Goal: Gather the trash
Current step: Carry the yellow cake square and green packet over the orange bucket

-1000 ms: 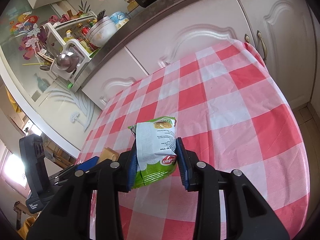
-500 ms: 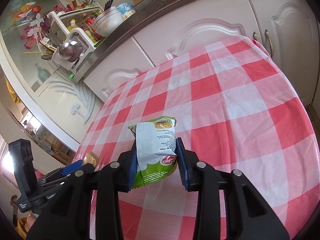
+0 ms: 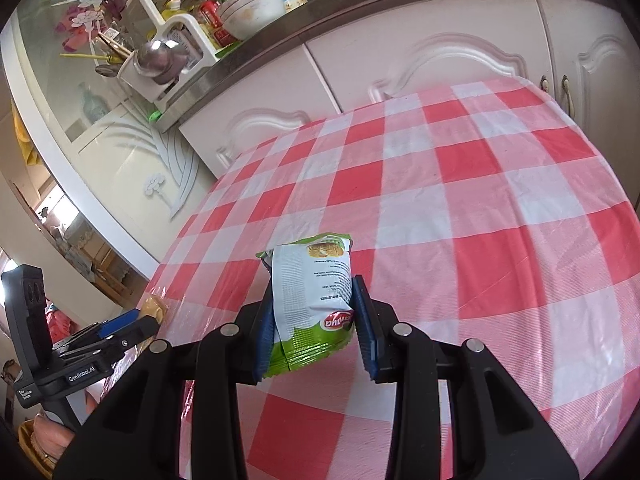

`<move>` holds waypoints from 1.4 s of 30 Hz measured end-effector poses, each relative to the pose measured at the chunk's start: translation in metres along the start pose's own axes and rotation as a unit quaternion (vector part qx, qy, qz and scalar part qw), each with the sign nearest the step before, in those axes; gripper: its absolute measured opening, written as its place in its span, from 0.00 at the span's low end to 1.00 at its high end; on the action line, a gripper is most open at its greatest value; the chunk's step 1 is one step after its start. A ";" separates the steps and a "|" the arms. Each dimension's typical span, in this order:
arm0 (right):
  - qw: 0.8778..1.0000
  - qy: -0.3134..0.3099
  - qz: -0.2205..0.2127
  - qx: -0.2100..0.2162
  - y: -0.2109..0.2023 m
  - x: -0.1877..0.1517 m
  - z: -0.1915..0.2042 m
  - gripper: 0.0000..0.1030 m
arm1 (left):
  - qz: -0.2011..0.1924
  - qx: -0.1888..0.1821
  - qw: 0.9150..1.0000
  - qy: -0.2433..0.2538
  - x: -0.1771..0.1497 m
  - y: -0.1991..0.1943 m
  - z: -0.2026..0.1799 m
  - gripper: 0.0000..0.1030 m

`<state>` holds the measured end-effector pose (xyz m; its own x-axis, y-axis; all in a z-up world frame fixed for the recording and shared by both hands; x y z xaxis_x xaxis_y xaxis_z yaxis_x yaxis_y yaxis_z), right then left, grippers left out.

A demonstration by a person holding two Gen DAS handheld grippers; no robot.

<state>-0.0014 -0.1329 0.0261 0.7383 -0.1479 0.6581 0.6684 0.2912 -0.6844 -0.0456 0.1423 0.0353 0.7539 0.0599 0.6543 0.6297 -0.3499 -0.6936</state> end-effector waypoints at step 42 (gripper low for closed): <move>0.982 -0.164 0.073 0.052 0.029 -0.059 0.192 0.36 | -0.061 0.055 0.991 -0.109 -0.052 -0.093 0.157 0.61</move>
<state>-0.0430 0.0662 0.0273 0.7460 0.2099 0.6319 0.5312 0.3848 -0.7549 -0.1137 0.3188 0.0187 0.6866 0.2997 0.6625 0.7256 -0.2240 -0.6507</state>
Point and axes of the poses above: each gripper's, at about its wrist camera, not at the fingertips, and y roughly the way its jaws point, z to its left, x to its top, the point moved 1 cm from there along y, roughly the way its jaws point, and after that the axes turned 13 degrees about -x, right-handed, at the moved point
